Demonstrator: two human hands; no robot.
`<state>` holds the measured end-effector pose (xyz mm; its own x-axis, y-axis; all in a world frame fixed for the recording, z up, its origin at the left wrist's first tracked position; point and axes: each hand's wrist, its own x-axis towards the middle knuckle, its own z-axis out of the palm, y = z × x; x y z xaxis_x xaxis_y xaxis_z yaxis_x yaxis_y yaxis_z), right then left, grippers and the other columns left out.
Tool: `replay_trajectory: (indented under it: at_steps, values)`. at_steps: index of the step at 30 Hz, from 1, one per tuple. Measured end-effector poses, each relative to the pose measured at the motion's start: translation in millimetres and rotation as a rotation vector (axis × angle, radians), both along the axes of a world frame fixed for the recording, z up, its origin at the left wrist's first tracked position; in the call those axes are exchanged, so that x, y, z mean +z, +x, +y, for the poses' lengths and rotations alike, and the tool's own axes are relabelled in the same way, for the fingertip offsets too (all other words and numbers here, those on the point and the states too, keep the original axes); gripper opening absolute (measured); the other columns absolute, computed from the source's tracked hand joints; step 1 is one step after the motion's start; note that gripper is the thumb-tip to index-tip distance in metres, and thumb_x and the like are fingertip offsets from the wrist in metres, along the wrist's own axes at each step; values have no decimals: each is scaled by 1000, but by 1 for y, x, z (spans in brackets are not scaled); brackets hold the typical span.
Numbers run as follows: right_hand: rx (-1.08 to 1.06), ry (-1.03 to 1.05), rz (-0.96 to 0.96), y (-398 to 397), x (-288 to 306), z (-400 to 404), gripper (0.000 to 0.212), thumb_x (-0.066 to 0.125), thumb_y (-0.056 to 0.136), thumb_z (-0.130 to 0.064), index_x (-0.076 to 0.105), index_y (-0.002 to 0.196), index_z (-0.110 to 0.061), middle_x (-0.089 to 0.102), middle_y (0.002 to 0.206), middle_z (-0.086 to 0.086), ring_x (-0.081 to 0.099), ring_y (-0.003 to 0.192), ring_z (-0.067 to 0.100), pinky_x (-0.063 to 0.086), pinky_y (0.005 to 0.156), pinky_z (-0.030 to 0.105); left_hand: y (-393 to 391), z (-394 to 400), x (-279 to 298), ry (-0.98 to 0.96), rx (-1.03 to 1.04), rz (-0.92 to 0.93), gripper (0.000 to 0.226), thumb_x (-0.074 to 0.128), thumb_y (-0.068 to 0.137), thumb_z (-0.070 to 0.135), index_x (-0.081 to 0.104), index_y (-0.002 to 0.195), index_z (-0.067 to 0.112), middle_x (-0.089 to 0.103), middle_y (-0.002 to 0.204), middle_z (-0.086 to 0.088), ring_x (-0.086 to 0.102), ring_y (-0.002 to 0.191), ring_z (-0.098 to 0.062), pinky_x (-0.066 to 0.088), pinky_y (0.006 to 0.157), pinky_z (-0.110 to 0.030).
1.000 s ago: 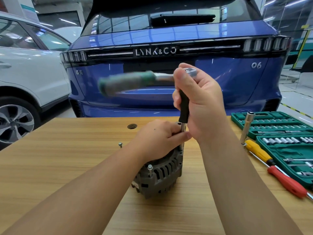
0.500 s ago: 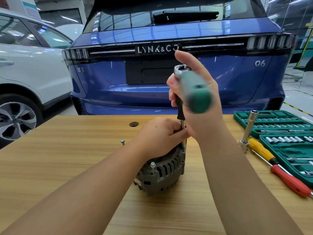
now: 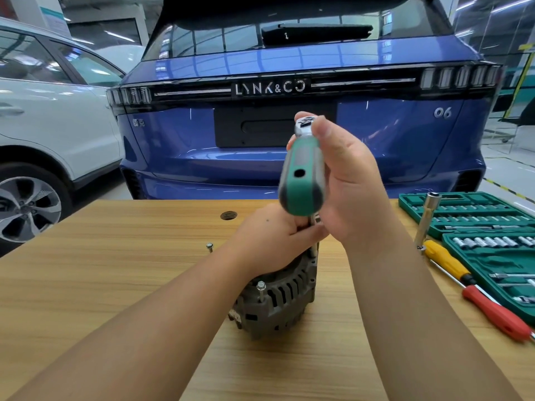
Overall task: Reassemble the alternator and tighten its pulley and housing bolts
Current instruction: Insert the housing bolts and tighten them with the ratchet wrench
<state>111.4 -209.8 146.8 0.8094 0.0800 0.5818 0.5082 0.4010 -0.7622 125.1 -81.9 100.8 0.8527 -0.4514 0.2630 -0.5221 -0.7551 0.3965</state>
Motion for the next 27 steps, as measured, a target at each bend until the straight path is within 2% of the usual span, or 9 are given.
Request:
replay_trajectory:
  at_steps: [3, 5, 8, 11, 14, 19, 22, 24, 27]
  values:
    - [-117, 68, 37, -5, 4, 2, 20, 72, 87, -35, 69, 96, -17, 59, 71, -5, 49, 60, 13, 43, 56, 27, -1, -2, 2, 22, -4, 4, 48, 44, 101, 60, 69, 88, 22, 63, 71, 0, 57, 64, -12, 51, 63, -40]
    - [-244, 68, 60, -7, 5, 3, 11, 78, 86, -29, 74, 77, -24, 50, 60, -5, 41, 51, 12, 37, 47, 24, -4, -3, 4, 42, -13, 20, 51, 40, 98, 64, 72, 93, 24, 66, 76, 2, 60, 69, -12, 54, 67, -40]
    - [-264, 117, 139, -4, 7, -4, 33, 77, 87, -22, 68, 55, -28, 47, 55, -6, 39, 48, 12, 35, 46, 24, -6, -4, 5, 60, -23, 20, 48, 41, 99, 64, 70, 89, 26, 64, 75, 4, 57, 68, -10, 50, 63, -37]
    - [-37, 118, 137, -6, 8, -9, 6, 73, 86, -20, 71, 88, -25, 54, 66, -5, 46, 54, 10, 38, 54, 24, -5, -2, 5, 27, -33, 14, 44, 46, 102, 59, 64, 80, 26, 56, 67, 6, 50, 60, -8, 40, 58, -31]
    - [-36, 71, -7, -2, 3, -5, 31, 68, 88, -14, 66, 114, -31, 57, 79, -3, 52, 63, 11, 42, 57, 24, -4, -1, 3, -12, -32, 29, 43, 48, 103, 55, 68, 85, 22, 59, 68, 3, 53, 61, -12, 46, 61, -38]
    - [-163, -37, -193, -1, -4, 9, 46, 61, 96, -2, 63, 118, -43, 59, 92, 3, 55, 74, 12, 50, 69, 23, -5, -1, 2, -27, -11, 37, 43, 48, 102, 55, 73, 90, 22, 68, 77, -1, 60, 67, -16, 49, 63, -36]
    - [-109, -11, -163, -2, 0, 8, 47, 60, 92, 6, 61, 121, -31, 57, 89, 8, 52, 70, 17, 46, 66, 29, -5, -1, 2, -21, -8, 25, 42, 48, 103, 54, 71, 85, 23, 65, 70, 3, 57, 62, -11, 47, 60, -36]
    - [-10, 7, -53, -4, 12, 3, 46, 60, 79, -3, 56, 120, -25, 59, 78, 6, 49, 60, 21, 38, 57, 36, -5, -1, 2, -20, -8, 15, 42, 50, 103, 53, 68, 79, 23, 59, 64, 3, 52, 58, -10, 42, 56, -33]
    - [92, 39, 77, -7, 21, -1, 54, 50, 70, -24, 52, 123, -21, 57, 75, 9, 44, 58, 25, 31, 58, 34, -5, -1, 2, -38, -10, 26, 43, 50, 103, 53, 68, 80, 22, 65, 70, -1, 56, 60, -13, 48, 60, -38]
